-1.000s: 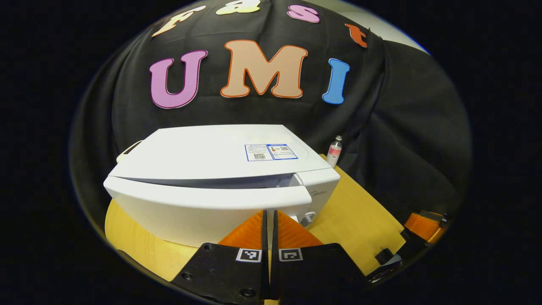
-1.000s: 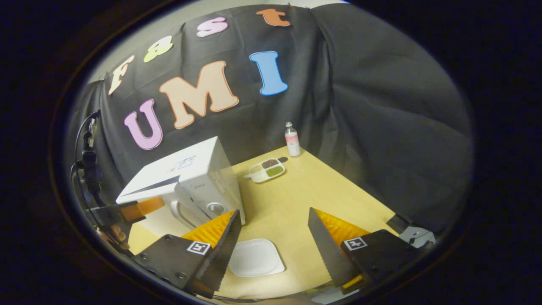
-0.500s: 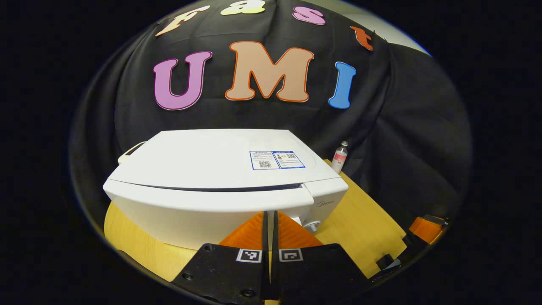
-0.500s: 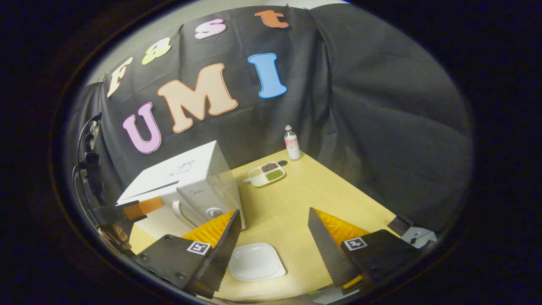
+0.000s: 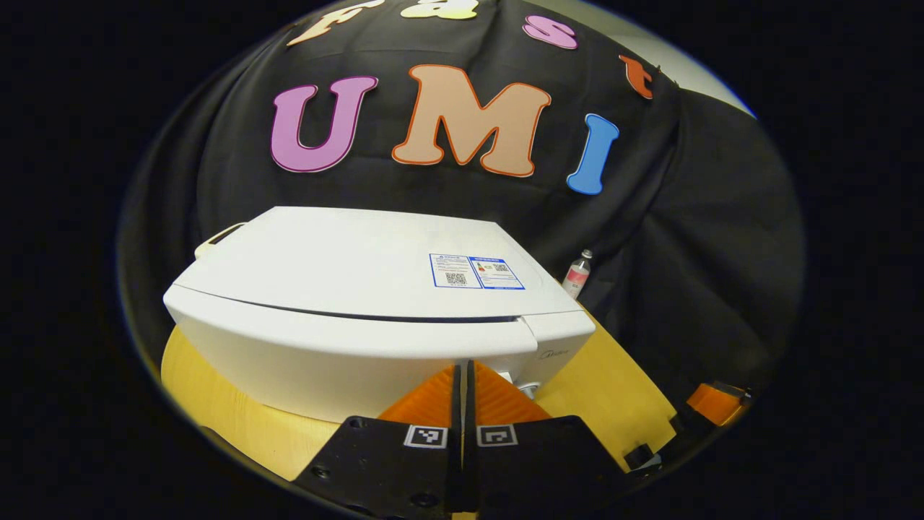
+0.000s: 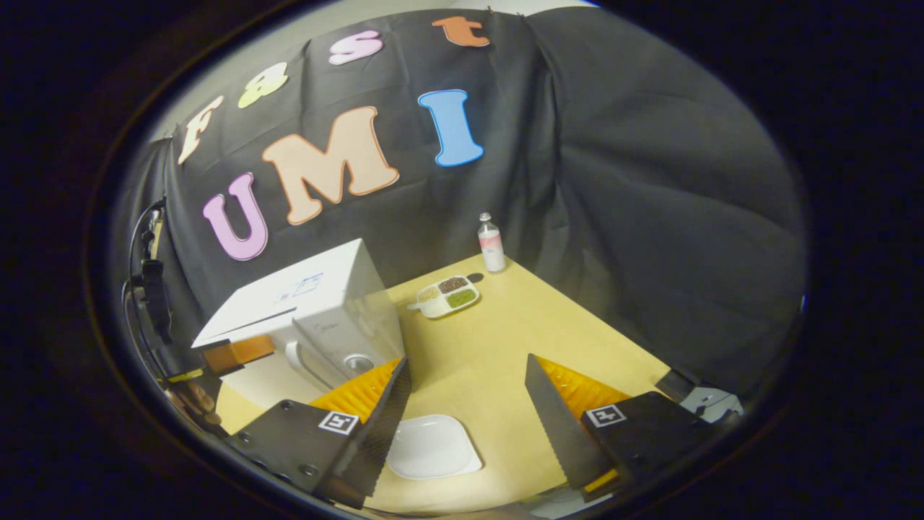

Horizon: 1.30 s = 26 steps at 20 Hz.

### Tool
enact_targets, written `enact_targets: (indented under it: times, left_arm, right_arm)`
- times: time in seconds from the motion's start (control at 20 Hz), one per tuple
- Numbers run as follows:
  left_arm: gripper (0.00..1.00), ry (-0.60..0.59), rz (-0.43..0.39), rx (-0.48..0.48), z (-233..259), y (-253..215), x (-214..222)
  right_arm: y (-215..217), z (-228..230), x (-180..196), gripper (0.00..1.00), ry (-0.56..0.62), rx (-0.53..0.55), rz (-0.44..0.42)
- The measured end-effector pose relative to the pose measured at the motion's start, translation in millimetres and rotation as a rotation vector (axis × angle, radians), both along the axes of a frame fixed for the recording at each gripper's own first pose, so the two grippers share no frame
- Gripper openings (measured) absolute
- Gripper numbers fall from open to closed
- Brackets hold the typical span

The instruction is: Open the microwave oven with the left hand, put the food in, and close the microwave oven.

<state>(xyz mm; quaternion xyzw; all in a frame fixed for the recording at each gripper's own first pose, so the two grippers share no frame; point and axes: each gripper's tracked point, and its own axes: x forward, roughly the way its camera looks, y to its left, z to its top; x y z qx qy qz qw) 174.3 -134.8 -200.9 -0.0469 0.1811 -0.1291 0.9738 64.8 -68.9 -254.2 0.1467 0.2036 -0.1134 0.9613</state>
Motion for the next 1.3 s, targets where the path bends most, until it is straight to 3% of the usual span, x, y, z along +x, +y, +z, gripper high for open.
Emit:
enact_targets:
  times: [0.15,0.2,0.25,0.3,0.35,0.4,0.45,0.55,0.7,0.75,1.05,1.15,1.25,1.3]
  left_arm:
    - [0.01,-0.021,0.006,0.008,5.8,1.9,9.3]
    - [0.01,-0.021,-0.014,-0.026,8.1,-4.4,9.4]
    - [0.01,-0.028,-0.018,-0.034,8.5,-10.3,9.8]
    - [0.01,-0.111,-0.027,-0.025,30.0,-8.4,15.2]
    - [0.01,-0.192,0.003,0.016,51.0,-2.1,24.6]
    - [0.01,-0.260,0.069,0.116,66.8,17.9,39.4]
    - [0.01,-0.291,0.080,0.187,75.8,25.6,40.8]
    - [0.01,-0.343,0.042,0.175,93.6,14.3,37.7]
    - [0.01,-0.335,0.042,0.144,90.5,25.5,20.5]
    - [0.01,-0.320,0.048,0.131,88.8,27.7,14.0]
    - [0.03,-0.232,0.130,0.069,73.5,54.6,-29.8]
    - [0.14,-0.217,0.151,0.084,71.2,64.6,-43.1]
    - [0.39,-0.203,0.164,0.099,70.2,68.1,-53.7]
    - [0.43,-0.186,0.164,0.096,65.4,67.7,-59.8]
  right_arm:
    - [3.9,2.1,0.7,0.88,-0.005,-0.008,0.014]
    - [4.9,4.1,0.0,0.98,-0.012,-0.017,0.021]
    - [5.8,8.6,-0.1,0.87,-0.024,-0.026,0.027]
    - [8.6,14.0,0.6,0.87,-0.042,-0.036,0.037]
    - [10.4,18.3,0.8,0.87,-0.057,-0.046,0.046]
    - [12.7,22.6,1.1,0.87,-0.072,-0.056,0.058]
    - [14.9,25.4,1.1,0.88,-0.081,-0.064,0.067]
    - [17.2,29.8,1.9,0.87,-0.091,-0.081,0.081]
    - [22.9,32.7,4.0,0.87,-0.097,-0.088,0.098]
    - [24.3,33.5,4.4,0.98,-0.099,-0.088,0.103]
    - [35.9,40.1,3.4,0.98,-0.118,-0.092,0.129]
    - [39.5,42.4,3.6,0.98,-0.127,-0.089,0.138]
    - [44.4,42.6,4.4,0.97,-0.133,-0.088,0.151]
    - [46.4,43.9,5.2,0.97,-0.135,-0.089,0.156]
